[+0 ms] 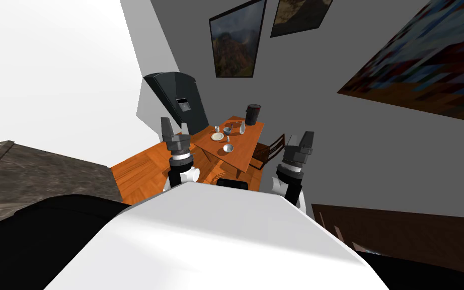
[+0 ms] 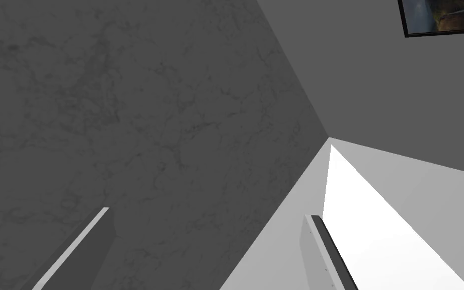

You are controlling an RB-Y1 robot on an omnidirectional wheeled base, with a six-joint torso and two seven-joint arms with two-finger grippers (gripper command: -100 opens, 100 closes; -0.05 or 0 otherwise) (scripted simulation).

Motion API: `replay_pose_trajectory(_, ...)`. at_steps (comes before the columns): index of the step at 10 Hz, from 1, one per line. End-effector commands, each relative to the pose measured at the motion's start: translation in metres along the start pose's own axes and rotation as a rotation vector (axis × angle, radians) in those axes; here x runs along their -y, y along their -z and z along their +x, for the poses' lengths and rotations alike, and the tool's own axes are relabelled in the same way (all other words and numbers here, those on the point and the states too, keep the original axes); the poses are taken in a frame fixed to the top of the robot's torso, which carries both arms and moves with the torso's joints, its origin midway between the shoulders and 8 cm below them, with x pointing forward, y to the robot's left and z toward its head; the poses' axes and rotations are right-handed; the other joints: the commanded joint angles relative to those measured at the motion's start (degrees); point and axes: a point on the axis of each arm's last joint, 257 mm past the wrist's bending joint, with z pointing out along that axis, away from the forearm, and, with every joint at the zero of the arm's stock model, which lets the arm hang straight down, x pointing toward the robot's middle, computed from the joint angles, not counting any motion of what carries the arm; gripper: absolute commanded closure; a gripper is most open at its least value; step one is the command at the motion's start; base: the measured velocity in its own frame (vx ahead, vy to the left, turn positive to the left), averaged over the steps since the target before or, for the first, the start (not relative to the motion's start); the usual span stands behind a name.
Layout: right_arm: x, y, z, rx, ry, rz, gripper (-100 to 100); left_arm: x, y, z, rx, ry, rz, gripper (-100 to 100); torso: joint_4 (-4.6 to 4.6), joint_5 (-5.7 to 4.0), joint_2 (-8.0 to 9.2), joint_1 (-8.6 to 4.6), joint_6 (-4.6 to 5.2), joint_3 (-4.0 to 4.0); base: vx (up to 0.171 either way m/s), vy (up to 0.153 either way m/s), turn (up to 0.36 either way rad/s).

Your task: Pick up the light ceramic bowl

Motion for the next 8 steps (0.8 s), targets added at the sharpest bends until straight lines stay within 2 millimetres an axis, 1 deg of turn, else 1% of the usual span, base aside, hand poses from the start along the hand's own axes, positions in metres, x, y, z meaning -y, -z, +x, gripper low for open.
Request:
replay_pose_trajectory(1, 0.000, 0.000, 0.000, 0.000, 0.000, 0.000, 0, -0.006, 0.000, 0.006, -0.031, 0.000, -0.012, -100, 0.00, 0.00, 0.00, 0.00, 0.00, 0.00, -0.001, 0.006, -0.018)
replay_pose_trajectory(4, 0.000, 0.000, 0.000, 0.000, 0.000, 0.000, 0, -0.027, 0.001, 0.022, -0.103, 0.002, -0.065, -100, 0.00, 0.02, 0.01, 0.09, 0.01, 0.00, -0.006, 0.022, -0.039)
replay_pose_trajectory(8, 0.000, 0.000, 0.000, 0.000, 0.000, 0.000, 0, -0.074, 0.007, 0.047, -0.186, 0.013, -0.184, -100, 0.00, 0.04, 0.02, 0.15, 0.01, 0.01, -0.011, 0.036, -0.053)
